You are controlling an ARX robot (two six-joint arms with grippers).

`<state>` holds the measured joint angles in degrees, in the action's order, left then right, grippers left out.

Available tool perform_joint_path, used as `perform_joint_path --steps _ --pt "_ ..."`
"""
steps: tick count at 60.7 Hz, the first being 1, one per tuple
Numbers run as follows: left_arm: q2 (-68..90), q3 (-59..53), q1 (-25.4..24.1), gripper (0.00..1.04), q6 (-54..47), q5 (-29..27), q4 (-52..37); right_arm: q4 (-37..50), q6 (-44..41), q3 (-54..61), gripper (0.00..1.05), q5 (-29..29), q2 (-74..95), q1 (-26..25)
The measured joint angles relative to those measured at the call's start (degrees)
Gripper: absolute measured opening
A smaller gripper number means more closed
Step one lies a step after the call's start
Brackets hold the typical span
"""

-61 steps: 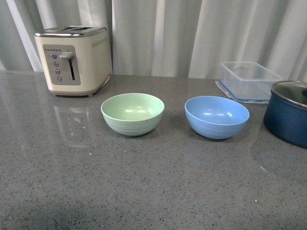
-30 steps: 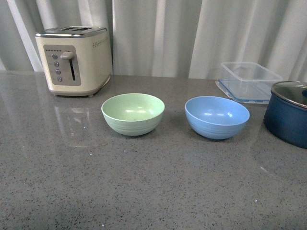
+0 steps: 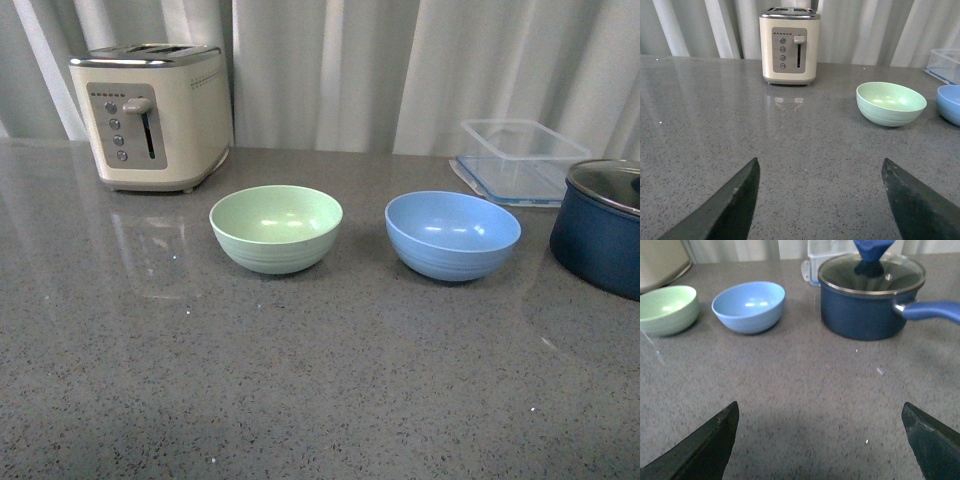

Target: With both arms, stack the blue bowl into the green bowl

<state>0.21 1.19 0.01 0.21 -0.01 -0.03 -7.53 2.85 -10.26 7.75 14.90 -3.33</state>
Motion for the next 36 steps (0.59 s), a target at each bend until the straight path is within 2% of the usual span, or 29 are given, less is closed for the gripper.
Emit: perform_joint_path --steps 5,7,11,24,36 --pt "0.00 0.00 0.00 0.96 0.00 -0.02 0.00 4.57 -1.16 -8.74 0.95 0.81 10.40 0.76" --pt "0.00 0.00 0.00 1.00 -0.07 -0.02 0.00 6.08 -1.64 -12.02 0.95 1.33 14.45 2.03" --pt "0.00 0.00 0.00 0.98 -0.02 0.00 0.00 6.73 -3.30 -19.87 0.95 3.02 24.96 5.66" --pt "0.00 0.00 0.00 0.98 -0.04 -0.02 0.00 7.19 -8.76 -34.49 0.95 5.05 45.97 12.48" --pt "0.00 0.00 0.00 0.98 -0.04 0.00 0.00 4.79 -10.54 -47.08 0.95 3.58 61.81 14.60"
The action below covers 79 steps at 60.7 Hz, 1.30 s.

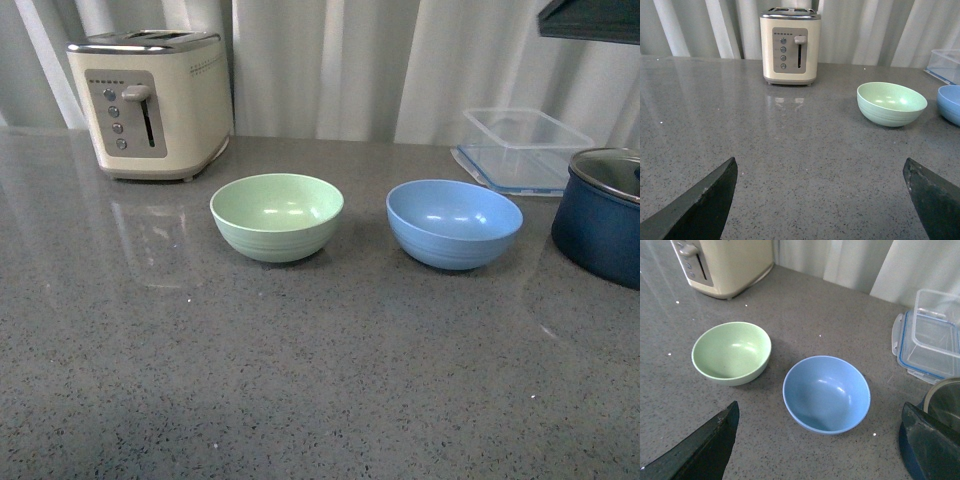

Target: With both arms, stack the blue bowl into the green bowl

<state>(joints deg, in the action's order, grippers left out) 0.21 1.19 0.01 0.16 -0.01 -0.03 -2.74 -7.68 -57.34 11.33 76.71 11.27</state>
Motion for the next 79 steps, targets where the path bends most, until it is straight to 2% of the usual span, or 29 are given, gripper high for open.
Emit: perform_joint_path --steps 7,24,39,66,69,74,79 --pt "0.00 0.00 0.00 0.98 0.00 -0.02 0.00 -4.98 3.23 -7.15 0.95 -0.50 8.83 -0.31" --pt "0.00 0.00 0.00 0.98 0.00 -0.02 0.00 -10.43 10.73 -18.95 0.95 -7.87 24.02 -0.50" --pt "0.00 0.00 0.00 0.98 0.00 -0.02 0.00 -11.21 12.61 -21.94 0.95 -13.05 30.73 -0.28" --pt "0.00 0.00 0.00 0.98 0.00 -0.02 0.00 -12.52 15.85 -26.01 0.95 -16.15 37.24 -1.49" --pt "0.00 0.00 0.00 0.98 0.00 0.00 0.00 -12.81 16.15 -26.32 0.92 -16.57 37.51 -1.57" --pt "0.00 0.00 0.00 0.98 0.00 0.00 0.00 -13.35 16.52 -26.80 0.80 -17.18 37.97 -1.70" --pt "0.00 0.00 0.00 0.98 0.00 0.00 0.00 -13.73 16.55 -26.88 0.60 -17.33 38.42 -1.75"
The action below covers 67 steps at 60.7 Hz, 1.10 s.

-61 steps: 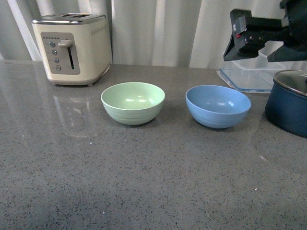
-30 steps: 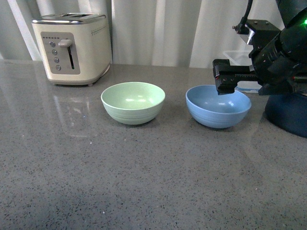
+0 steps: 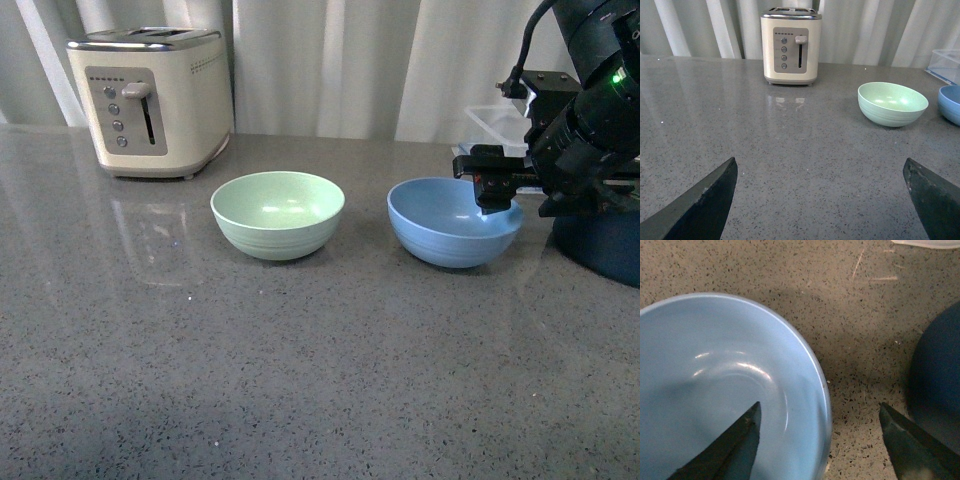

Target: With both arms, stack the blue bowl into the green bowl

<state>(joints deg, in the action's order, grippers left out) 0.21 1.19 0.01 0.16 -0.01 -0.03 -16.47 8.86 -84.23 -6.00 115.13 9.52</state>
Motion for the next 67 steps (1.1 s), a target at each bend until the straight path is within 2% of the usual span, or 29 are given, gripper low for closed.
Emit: perform_joint_path --steps 6,16,20,23,67 --pt "0.00 0.00 0.00 0.98 0.00 -0.02 0.00 -0.20 0.00 0.00 0.43 0.02 0.11 0.11" --pt "0.00 0.00 0.00 0.98 0.00 -0.02 0.00 -0.20 -0.02 0.04 0.19 -0.44 0.13 0.28" --pt "0.00 0.00 0.00 0.98 0.00 -0.02 0.00 -0.20 -0.02 0.20 0.05 -0.50 0.13 0.35" --pt "0.00 0.00 0.00 0.98 0.00 -0.02 0.00 -0.20 0.00 0.20 0.00 -0.44 0.13 0.37" --pt "0.00 0.00 0.00 0.98 0.00 0.00 0.00 -0.46 0.24 1.16 0.01 -0.55 -0.74 0.26"
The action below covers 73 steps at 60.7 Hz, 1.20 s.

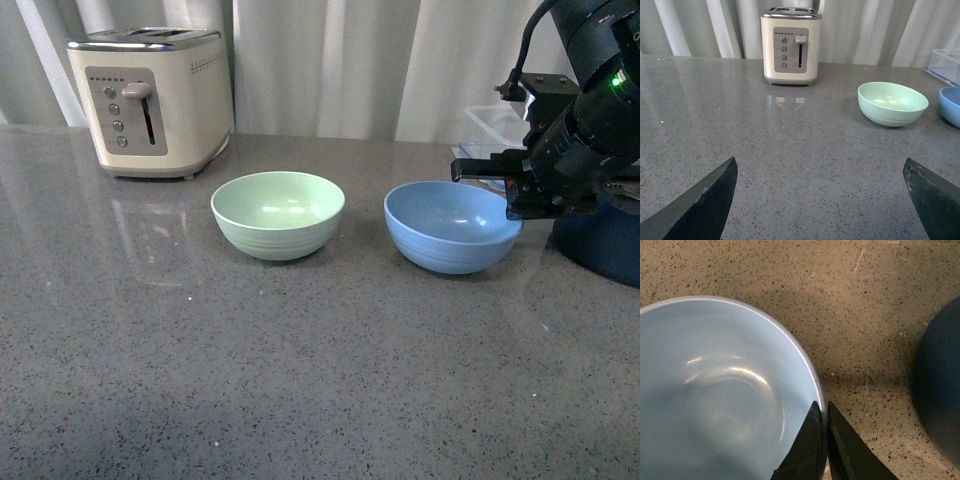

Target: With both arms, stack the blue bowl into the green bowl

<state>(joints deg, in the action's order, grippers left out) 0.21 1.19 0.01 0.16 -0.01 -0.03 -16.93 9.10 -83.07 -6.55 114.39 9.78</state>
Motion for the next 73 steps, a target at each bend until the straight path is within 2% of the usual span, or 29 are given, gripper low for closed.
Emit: perform_joint_path --steps 21,43,56,73 --pt "0.00 0.00 0.00 0.98 0.00 -0.02 0.00 -1.38 -0.31 -0.28 0.01 0.87 -1.97 -0.07" --pt "0.00 0.00 0.00 0.98 0.00 -0.02 0.00 -5.11 -0.28 -7.48 0.01 2.86 -4.81 1.27" --pt "0.00 0.00 0.00 0.98 0.00 -0.02 0.00 -6.73 0.81 -16.00 0.01 5.97 -6.08 7.08" --pt "0.00 0.00 0.00 0.98 0.00 -0.02 0.00 -6.01 1.27 -20.04 0.01 6.69 -4.28 15.19"
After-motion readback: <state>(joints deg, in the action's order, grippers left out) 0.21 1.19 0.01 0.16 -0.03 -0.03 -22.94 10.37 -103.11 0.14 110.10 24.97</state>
